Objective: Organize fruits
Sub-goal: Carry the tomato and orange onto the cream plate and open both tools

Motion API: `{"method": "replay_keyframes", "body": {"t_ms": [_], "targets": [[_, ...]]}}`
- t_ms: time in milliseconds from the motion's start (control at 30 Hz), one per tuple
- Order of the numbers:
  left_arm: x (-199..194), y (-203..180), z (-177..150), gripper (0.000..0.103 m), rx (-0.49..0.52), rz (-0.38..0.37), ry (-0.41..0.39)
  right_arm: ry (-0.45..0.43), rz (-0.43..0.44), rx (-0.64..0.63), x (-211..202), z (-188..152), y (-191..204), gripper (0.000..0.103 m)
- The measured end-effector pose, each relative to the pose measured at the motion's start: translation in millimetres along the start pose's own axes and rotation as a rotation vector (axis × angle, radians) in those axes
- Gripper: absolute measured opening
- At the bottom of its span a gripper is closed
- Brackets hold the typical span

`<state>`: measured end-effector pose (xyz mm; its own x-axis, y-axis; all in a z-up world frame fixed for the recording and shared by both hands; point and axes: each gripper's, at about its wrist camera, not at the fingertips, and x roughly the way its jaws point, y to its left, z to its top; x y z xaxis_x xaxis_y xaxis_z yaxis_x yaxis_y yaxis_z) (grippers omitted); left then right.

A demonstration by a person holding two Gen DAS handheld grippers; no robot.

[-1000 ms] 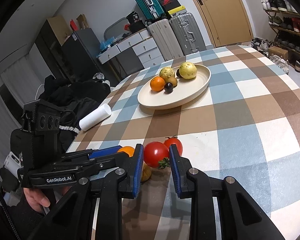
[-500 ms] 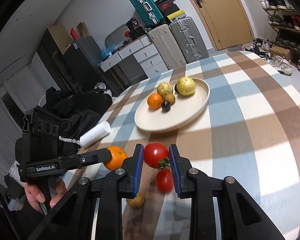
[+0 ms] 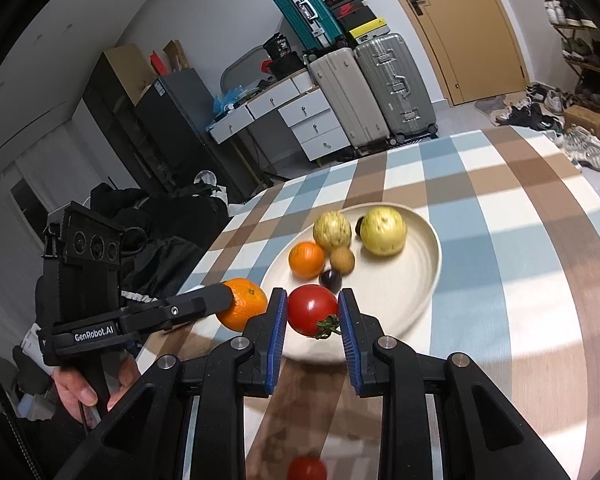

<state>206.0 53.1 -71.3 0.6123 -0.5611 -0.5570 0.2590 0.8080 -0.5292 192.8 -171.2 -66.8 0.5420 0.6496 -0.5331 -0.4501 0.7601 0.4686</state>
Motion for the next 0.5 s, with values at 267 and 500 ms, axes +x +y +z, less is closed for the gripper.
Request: {"method": "replay_keyframes", "body": {"t_ms": [267, 500], "targets": [[28, 16, 17, 0.033, 0.014, 0.055, 0.000, 0.040, -0.003, -0.008, 44, 29, -10, 0.027], [57, 28, 17, 0.033, 0.038, 0.079, 0.035, 0.099, -0.007, -0.016, 76, 28, -15, 0.027]]}}
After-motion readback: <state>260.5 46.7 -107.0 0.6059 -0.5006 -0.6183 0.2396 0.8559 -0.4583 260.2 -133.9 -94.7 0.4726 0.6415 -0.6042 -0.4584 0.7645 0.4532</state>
